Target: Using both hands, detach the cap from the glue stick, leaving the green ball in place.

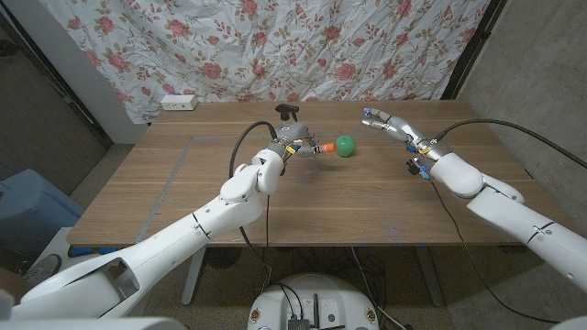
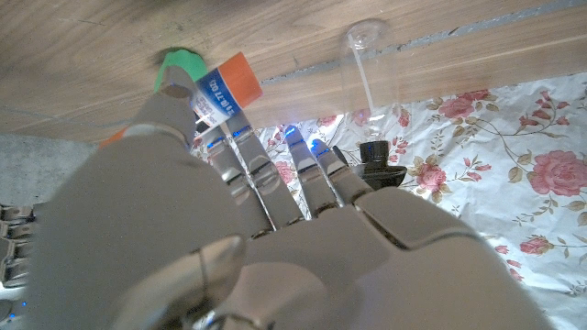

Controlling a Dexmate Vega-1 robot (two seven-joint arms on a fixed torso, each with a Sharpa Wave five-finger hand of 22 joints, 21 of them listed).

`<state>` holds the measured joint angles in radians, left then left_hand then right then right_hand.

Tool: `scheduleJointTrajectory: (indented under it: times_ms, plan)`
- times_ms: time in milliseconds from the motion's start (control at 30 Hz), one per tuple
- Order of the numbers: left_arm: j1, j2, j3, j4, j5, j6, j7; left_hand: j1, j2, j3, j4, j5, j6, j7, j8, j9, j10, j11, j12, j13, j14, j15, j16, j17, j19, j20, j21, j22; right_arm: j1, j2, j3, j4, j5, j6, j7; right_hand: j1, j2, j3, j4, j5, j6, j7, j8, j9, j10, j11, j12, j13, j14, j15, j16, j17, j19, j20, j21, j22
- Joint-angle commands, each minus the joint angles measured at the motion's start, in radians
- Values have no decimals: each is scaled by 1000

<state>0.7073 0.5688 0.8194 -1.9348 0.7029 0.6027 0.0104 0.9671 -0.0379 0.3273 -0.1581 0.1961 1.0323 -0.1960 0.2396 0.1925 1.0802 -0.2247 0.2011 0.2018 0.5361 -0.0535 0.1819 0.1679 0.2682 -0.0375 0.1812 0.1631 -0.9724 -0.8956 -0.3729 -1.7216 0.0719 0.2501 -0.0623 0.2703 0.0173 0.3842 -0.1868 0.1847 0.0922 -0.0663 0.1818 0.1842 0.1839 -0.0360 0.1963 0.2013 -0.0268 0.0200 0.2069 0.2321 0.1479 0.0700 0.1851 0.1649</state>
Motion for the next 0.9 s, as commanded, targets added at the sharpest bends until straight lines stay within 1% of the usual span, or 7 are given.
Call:
scheduleJointTrajectory:
  times_ms: [33, 100, 133, 200, 633, 733, 900]
  plan:
    - [1, -31, 16, -11, -23, 72, 38, 1, 10, 0, 1, 4, 22, 26, 3, 4, 10, -1, 6, 4, 9, -116, 6, 3, -7, 3, -1, 3, -27, -47, 17, -94, -56, -86, -10, 34, -2, 12, -4, 7, -7, 4, 12, 3, 9, -3, 9, 5, 5, 17, 4, -2, 5, 11, -1, 3]
    - [1, -37, 21, -12, -27, 83, 44, 0, 10, -1, 1, 4, 21, 28, 2, 4, 10, -1, 6, 4, 9, -116, 6, 3, -8, 3, -1, 3, -26, -55, 16, -107, -63, -109, -2, 53, -4, 19, -5, 11, -3, 4, 17, 5, 16, 0, 13, 8, 10, 20, 7, -2, 5, 12, -1, 3]
    - [1, -41, 24, -13, -27, 92, 48, 0, 10, -1, 1, 4, 21, 29, 2, 4, 10, -1, 6, 4, 9, -116, 6, 3, -8, 3, -1, 3, -20, -74, 6, -132, -103, -163, 6, 67, -5, 24, -5, 14, 2, 6, 21, 5, 19, 1, 15, 10, 14, 25, 9, -3, 5, 12, -1, 3]
    - [2, -45, 27, -13, -35, 100, 54, 0, 11, -1, 1, 4, 21, 28, 1, 4, 10, -1, 6, 4, 8, -117, 5, 3, -10, 6, -2, 3, -15, -83, 2, -141, -109, -177, 20, 83, -7, 31, -6, 17, 5, 5, 25, 6, 22, 1, 16, 12, 13, 26, 10, -3, 2, 11, -1, 3]
    - [4, -65, 45, -23, -73, 159, 108, -3, 14, -2, 1, 4, 18, 31, -3, 4, 11, -1, 6, 5, 9, -116, 5, 3, -9, 3, 0, 3, 8, -116, -19, -180, -161, -219, 59, 148, -23, 53, -7, 21, 8, -3, 36, 11, 20, 0, 18, 22, 13, 42, 12, -4, -5, 19, -2, 2]
    - [2, -67, 51, -24, -74, 173, 122, -3, 14, -2, 1, 4, 17, 33, -3, 4, 11, -1, 6, 5, 9, -116, 5, 3, -10, 4, 0, 3, 19, -126, -27, -189, -175, -227, 80, 167, -32, 57, -7, 18, 6, -15, 38, 13, 20, -4, 18, 25, 9, 48, 12, -4, -11, 21, -4, 2]
    - [2, -69, 56, -27, -85, 186, 144, -3, 15, -2, 1, 4, 16, 33, -4, 4, 11, -1, 6, 5, 10, -116, 6, 3, -10, 5, 0, 3, 34, -138, -33, -199, -185, -226, 108, 199, -50, 64, -6, 15, -7, -21, 38, 15, 6, -1, 14, 31, -3, 56, 9, -4, -24, 28, -6, 2]
